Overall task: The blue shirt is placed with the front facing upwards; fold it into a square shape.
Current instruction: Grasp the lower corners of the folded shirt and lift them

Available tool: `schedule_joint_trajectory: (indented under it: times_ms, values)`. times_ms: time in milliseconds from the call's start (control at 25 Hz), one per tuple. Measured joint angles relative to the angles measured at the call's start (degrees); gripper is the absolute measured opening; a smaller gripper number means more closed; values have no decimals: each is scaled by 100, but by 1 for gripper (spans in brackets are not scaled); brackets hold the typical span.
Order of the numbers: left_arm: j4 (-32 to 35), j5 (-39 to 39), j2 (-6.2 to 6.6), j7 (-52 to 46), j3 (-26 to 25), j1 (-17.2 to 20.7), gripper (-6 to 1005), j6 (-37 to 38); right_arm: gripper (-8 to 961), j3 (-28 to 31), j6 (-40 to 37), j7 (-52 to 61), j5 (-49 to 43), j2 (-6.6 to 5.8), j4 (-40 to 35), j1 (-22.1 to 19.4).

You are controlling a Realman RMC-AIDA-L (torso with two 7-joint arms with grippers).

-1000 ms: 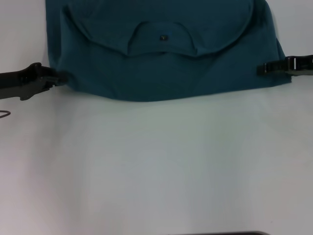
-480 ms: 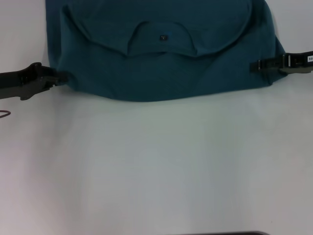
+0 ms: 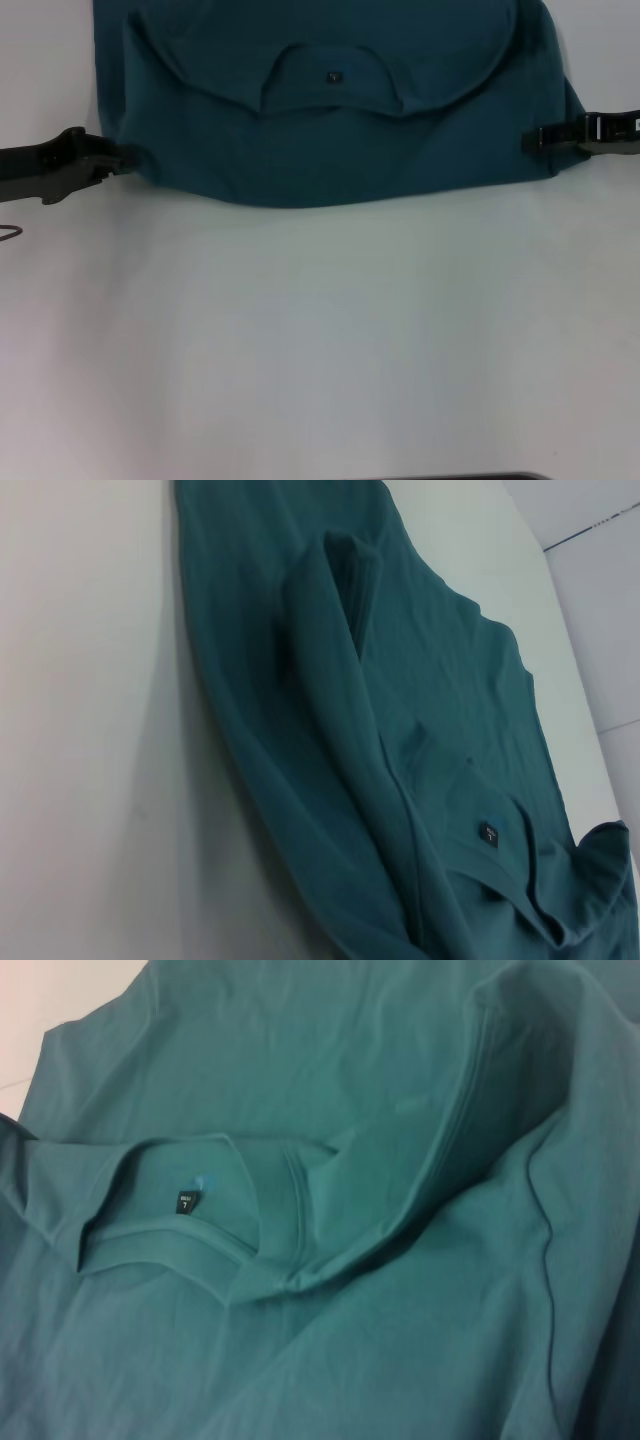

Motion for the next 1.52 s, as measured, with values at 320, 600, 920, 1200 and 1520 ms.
schedule_joint_trajectory:
  times_ms: [320,600,920,1200,1520]
  values:
    - [0,0,0,0,-5,0,110,0,703,6,-45,-25,-25,-41,63,1]
    - [4,0,-6,35,-16,-12,110,-1,577,54,-311,-181,16,-104,71,11]
    - [-3,-5,-26,55,-16,-18,111,24,220,113,-343,-146,76,-143,-60,-84]
    - [-2,-8,-26,55,-18,-16,110,47,74,110,-357,-161,60,-150,-107,-75]
    - [-65,147,103,88,42,17,110,491,38,87,-587,-78,-110,-172,-516,-124]
